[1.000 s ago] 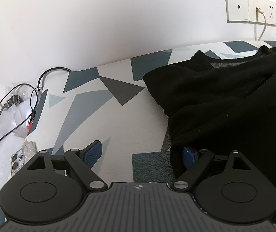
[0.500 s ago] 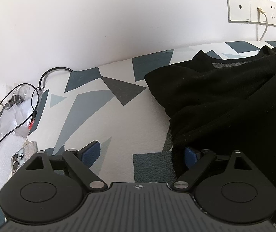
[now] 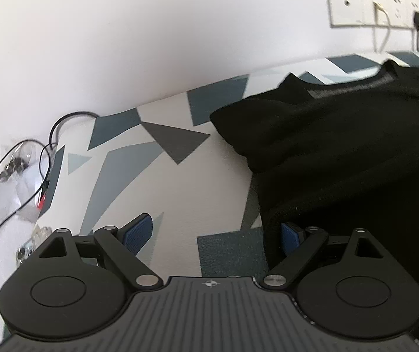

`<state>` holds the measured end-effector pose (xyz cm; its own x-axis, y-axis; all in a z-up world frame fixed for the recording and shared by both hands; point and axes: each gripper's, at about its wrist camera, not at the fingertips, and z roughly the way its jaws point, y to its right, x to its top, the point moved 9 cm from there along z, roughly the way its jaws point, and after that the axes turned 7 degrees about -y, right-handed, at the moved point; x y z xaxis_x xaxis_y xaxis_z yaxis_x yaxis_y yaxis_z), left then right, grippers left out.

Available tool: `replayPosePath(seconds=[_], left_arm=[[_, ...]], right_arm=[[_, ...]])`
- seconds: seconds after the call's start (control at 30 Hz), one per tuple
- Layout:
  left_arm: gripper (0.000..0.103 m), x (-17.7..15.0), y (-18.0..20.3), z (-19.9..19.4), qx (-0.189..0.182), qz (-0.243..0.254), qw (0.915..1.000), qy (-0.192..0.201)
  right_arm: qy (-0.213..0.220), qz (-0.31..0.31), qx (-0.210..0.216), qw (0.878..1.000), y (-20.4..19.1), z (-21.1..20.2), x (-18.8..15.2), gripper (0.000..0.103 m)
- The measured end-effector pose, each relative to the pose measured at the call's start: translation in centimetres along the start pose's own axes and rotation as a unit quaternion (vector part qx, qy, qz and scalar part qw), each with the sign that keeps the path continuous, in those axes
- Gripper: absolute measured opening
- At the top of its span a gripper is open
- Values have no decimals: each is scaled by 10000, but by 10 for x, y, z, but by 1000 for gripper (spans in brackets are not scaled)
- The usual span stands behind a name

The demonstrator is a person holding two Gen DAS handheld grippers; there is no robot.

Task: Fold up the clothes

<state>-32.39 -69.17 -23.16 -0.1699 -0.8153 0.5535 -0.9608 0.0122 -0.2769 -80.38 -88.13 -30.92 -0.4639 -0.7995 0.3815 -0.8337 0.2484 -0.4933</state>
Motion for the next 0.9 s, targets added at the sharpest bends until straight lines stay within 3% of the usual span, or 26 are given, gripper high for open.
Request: replayPosePath(seconds=[0.03, 0.07, 0.13, 0.2, 0.27, 0.33, 0.43, 0.57, 0.63, 0.67, 0.7, 0.73, 0.8, 0.9], left_arm=[[89, -1, 1, -2, -62, 94, 9999, -59], [89, -1, 2, -3, -125, 189, 9997, -118], [89, -4, 5, -9, -396, 327, 9984, -249], [89, -5, 5, -19, -917, 162, 9951, -326], [89, 2, -1, -29, -1715, -458, 9838, -255], [89, 13, -11, -37, -2370, -1203, 9639, -163], [74, 36, -32, -10, -2310, -2312, 9450, -96], [52, 54, -36, 46, -1985, -2818, 9379, -400], [52, 64, -33, 56, -1961, -2774, 9400, -317], [47, 70, -30, 59, -1977, -2703, 9419, -256], [20, 75, -29, 61, -2023, -2686, 9414, -244], [5, 79, -28, 61, -2060, -2711, 9401, -188], [5, 89, -27, 60, -2095, -2687, 9401, -41], [5, 104, -26, 51, -1941, -2375, 9514, 260]], right_arm=[[97, -66, -63, 9999, -2, -5, 0, 27], [194, -131, -125, 9996, -4, -10, 0, 35], [385, -279, -235, 9986, -8, -20, 2, 36], [559, -494, -283, 9968, -14, -27, 10, 37], [696, -695, -327, 9946, -20, -27, 21, 40], [718, -713, -265, 9945, -25, -22, 31, 40], [709, -722, -209, 9947, -33, -9, 41, 47], [561, -1025, -485, 9920, -37, 20, 45, 49], [389, -1197, -627, 9901, -37, 33, 42, 44], [331, -1234, -632, 9898, -37, 37, 41, 32], [334, -1249, -629, 9896, -37, 38, 41, 24], [365, -1259, -632, 9894, -37, 37, 41, 4], [560, -1258, -534, 9890, -40, 31, 45, 4], [953, -1426, -496, 9839, -50, 20, 56, 4]])
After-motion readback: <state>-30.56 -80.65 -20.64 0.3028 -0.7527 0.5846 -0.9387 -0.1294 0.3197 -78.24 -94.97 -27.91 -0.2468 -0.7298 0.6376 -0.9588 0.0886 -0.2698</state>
